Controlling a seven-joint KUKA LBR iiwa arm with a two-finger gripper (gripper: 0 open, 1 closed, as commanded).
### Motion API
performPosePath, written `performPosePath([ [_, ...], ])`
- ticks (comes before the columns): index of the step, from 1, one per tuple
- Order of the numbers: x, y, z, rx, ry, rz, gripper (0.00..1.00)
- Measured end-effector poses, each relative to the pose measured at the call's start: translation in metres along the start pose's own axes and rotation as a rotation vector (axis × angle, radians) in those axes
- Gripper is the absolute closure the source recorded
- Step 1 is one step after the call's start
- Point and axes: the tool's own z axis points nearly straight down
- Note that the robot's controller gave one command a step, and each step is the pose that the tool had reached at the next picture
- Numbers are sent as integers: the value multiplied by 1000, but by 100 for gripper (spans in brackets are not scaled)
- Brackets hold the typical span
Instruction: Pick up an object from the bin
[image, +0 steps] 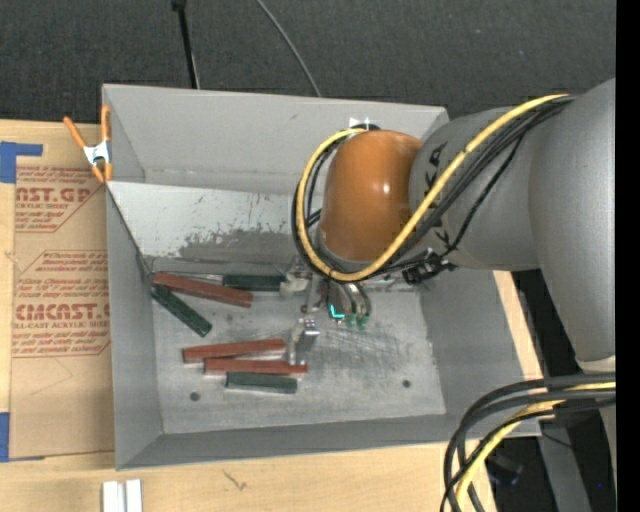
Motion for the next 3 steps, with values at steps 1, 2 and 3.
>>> performPosePath([
  [1, -2, 0, -4, -1, -7, 1, 0],
  [2, 7, 3, 67, -3, -16, -22, 100],
  [3, 7, 3, 67, -3, -16, -22, 100],
])
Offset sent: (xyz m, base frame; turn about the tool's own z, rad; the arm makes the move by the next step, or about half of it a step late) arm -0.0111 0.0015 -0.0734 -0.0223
